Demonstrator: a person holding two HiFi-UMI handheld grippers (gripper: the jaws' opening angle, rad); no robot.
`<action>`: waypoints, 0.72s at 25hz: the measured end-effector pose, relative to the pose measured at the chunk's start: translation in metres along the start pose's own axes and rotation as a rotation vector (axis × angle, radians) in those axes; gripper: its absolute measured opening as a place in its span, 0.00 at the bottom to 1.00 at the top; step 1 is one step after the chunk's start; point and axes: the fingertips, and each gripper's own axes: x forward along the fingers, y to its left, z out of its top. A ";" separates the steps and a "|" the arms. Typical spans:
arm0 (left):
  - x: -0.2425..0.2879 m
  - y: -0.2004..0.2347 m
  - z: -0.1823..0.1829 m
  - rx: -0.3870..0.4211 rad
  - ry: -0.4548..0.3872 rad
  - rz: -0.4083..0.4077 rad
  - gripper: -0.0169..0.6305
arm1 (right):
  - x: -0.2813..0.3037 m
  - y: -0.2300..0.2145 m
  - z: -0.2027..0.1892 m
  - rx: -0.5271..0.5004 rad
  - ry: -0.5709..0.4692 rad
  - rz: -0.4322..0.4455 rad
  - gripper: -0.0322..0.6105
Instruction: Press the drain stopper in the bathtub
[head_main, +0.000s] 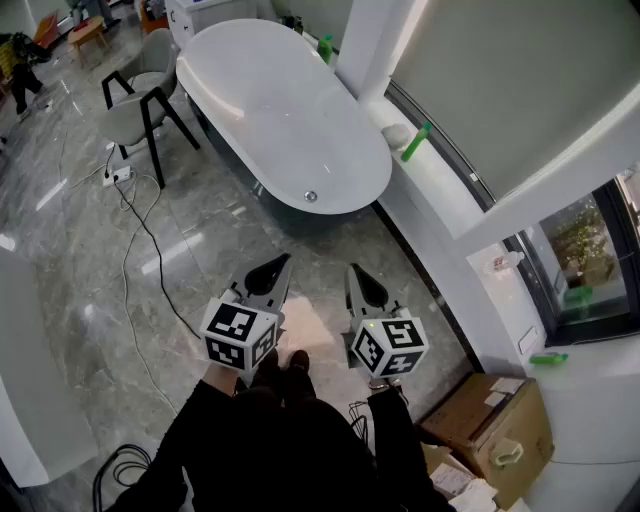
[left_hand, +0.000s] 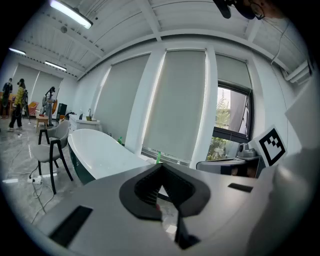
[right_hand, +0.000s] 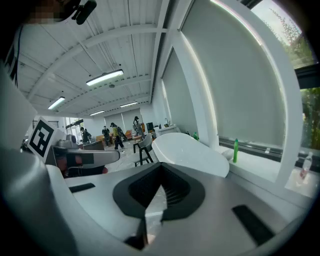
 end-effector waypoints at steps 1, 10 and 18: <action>0.000 0.000 -0.001 0.000 0.001 -0.001 0.04 | 0.000 0.001 0.000 0.001 0.001 0.000 0.05; -0.001 0.007 -0.001 -0.003 0.006 -0.005 0.04 | 0.006 0.006 -0.003 0.004 0.013 0.000 0.05; -0.004 0.015 -0.005 -0.012 0.011 0.000 0.04 | 0.008 0.007 -0.010 0.012 0.037 0.007 0.05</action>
